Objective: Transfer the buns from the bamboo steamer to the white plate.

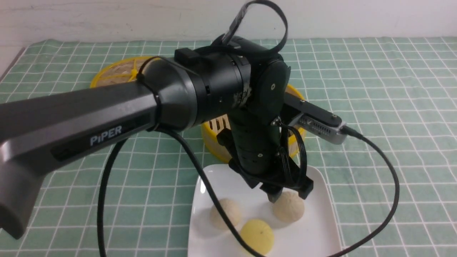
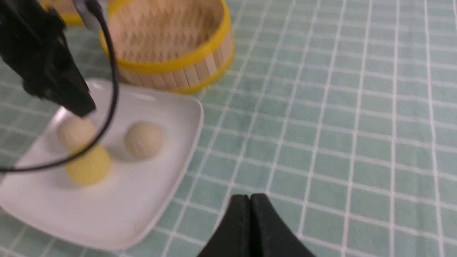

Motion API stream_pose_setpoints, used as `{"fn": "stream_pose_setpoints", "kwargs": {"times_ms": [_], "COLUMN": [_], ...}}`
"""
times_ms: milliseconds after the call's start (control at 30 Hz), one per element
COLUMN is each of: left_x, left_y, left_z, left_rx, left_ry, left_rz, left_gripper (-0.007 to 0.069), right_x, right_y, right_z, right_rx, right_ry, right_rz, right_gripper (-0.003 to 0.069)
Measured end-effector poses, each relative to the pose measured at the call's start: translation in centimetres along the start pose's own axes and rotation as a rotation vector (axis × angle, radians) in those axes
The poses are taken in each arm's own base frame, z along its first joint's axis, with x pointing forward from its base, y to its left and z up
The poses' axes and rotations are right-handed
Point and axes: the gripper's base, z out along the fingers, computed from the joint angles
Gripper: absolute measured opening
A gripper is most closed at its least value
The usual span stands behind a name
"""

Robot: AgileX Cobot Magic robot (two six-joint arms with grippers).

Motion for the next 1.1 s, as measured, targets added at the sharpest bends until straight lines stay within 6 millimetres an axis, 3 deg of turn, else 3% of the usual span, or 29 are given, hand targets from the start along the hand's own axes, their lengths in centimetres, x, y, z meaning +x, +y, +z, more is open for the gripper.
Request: {"fn": "stream_pose_setpoints", "kwargs": {"times_ms": [233, 400, 1100], "left_x": [0.4, 0.5, 1.0], "left_y": [-0.1, -0.1, -0.3], "left_z": [0.0, 0.0, -0.1], "left_rx": [0.013, 0.012, 0.029], "left_ry": [0.046, 0.06, 0.113], "left_rz": [-0.009, -0.009, -0.06], "left_gripper": [0.0129, 0.0047, 0.0029], "right_x": [2.0, 2.5, 2.4], "right_y": [1.3, 2.0, 2.1], "right_z": [4.4, 5.4, 5.4], "right_rx": [-0.138, -0.198, -0.207], "right_ry": [-0.153, -0.145, -0.15], "right_rz": [-0.087, -0.134, -0.16], "right_gripper": [-0.0015, -0.0015, -0.0005]}}
